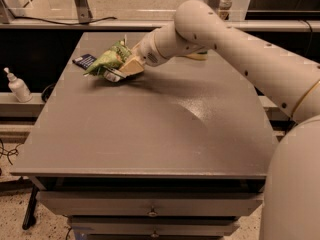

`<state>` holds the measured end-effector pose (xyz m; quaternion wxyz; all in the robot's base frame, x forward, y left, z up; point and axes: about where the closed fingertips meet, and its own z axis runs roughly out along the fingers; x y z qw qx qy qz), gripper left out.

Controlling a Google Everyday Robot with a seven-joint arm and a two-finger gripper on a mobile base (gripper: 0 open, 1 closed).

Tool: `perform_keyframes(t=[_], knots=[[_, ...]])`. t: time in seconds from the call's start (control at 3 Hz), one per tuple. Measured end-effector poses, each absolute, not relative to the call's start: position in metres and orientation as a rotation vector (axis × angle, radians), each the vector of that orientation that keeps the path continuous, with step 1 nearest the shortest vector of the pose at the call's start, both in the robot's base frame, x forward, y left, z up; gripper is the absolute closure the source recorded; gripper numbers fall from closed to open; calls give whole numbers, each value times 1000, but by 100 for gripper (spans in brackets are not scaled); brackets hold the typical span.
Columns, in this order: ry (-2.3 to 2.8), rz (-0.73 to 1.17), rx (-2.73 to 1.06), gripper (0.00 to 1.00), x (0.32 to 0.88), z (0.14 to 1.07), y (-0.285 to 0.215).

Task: Move green jalapeno chip bag near rxbar blueberry

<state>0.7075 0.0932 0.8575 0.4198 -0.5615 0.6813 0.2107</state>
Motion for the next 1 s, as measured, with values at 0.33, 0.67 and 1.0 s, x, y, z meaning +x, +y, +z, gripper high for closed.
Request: perform_keyframes(t=[0.33,0.67,1.0], knots=[[1732,516,-1416,35,701,846,90],[1744,500,-1419,13,699,844,84],[1736,491,-1417,0,695,853,81]])
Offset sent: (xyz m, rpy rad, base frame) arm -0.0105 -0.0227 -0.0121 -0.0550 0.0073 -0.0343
